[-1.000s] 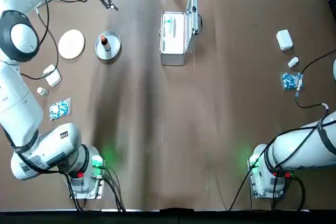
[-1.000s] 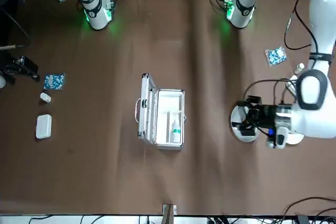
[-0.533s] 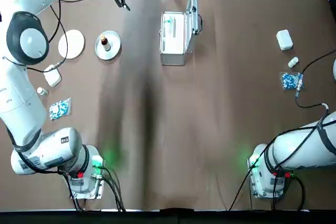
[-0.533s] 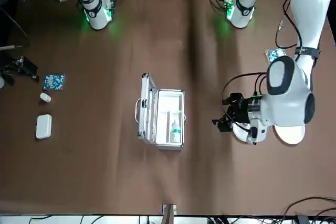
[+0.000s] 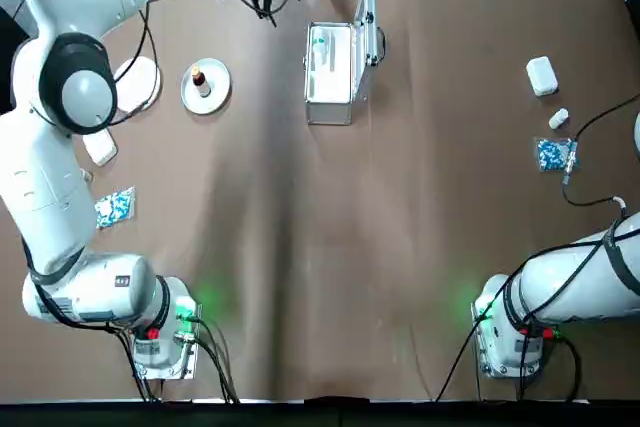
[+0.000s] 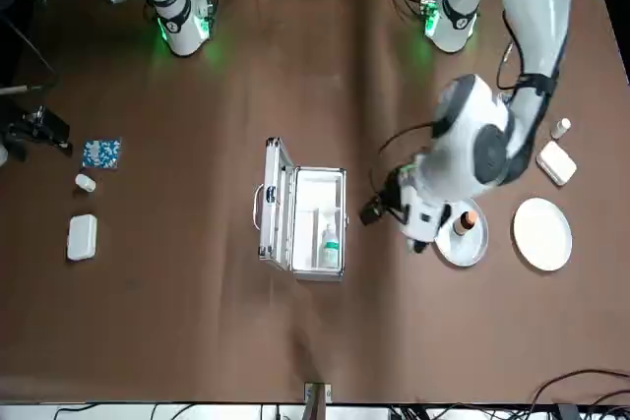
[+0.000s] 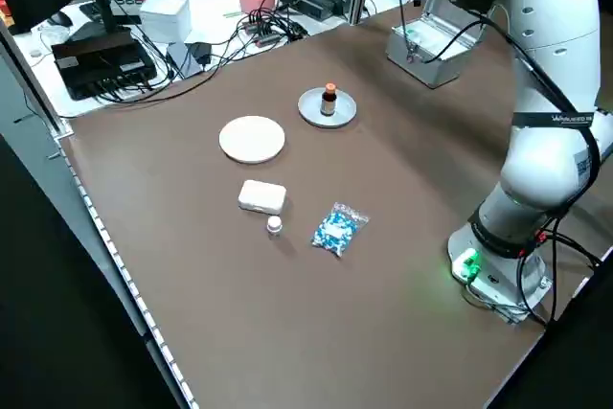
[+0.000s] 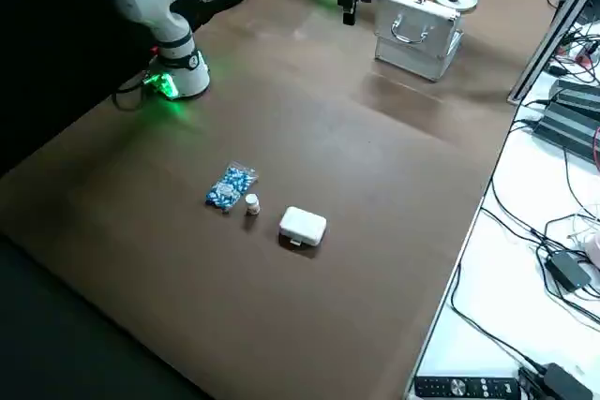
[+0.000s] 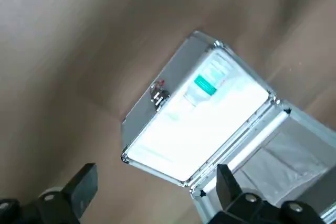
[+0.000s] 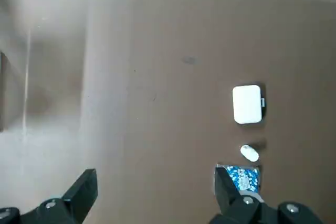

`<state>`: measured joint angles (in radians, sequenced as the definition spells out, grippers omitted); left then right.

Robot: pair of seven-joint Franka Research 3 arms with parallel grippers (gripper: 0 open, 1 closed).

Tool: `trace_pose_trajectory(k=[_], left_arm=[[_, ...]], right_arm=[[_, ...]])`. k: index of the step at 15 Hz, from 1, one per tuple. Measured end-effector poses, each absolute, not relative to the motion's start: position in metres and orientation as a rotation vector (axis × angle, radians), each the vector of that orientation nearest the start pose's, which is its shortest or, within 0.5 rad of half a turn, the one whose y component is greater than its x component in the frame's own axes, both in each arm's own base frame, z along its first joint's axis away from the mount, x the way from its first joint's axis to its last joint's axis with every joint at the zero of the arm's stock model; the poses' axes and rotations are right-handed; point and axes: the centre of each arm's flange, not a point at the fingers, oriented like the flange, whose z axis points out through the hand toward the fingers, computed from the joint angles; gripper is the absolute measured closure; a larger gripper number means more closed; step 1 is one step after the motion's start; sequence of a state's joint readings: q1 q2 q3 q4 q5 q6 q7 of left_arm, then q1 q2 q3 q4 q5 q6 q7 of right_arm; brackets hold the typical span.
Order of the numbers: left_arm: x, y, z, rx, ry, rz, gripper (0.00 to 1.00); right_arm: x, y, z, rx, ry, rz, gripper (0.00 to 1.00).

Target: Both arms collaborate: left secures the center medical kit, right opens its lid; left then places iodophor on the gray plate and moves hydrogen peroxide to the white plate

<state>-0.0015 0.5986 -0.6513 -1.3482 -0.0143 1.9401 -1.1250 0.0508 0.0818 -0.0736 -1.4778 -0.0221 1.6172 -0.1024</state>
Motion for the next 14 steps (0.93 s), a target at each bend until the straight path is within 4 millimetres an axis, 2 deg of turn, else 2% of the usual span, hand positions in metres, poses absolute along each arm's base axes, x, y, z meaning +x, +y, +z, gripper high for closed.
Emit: trace_pose_trajectory(k=[2,5,8,10,14], left_arm=[[0.615,-0.364,0.443,-3.328,-0.821,0.307,0.0],[0.61,-0.374,0.436,-3.387,-0.542,0.28,0.0],[0.608,-0.382,0.412,-3.368,-0.304,0.227,0.0],[0.611,-0.389,0.392,-3.326,-0.169,0.11,0.0],[0.616,-0.404,0.372,-3.354,-0.03,-0.011,0.0]], right_arm=[[0.585,-0.014,0.626,-3.169,-0.125,-0.088,0.01],[0.585,-0.014,0.626,-3.169,-0.123,-0.083,0.02],[0.583,-0.014,0.625,-3.169,-0.121,-0.057,0.01],[0.58,-0.014,0.626,-3.168,-0.119,-0.039,0.01],[0.579,-0.014,0.627,-3.168,-0.118,-0.04,0.01]])
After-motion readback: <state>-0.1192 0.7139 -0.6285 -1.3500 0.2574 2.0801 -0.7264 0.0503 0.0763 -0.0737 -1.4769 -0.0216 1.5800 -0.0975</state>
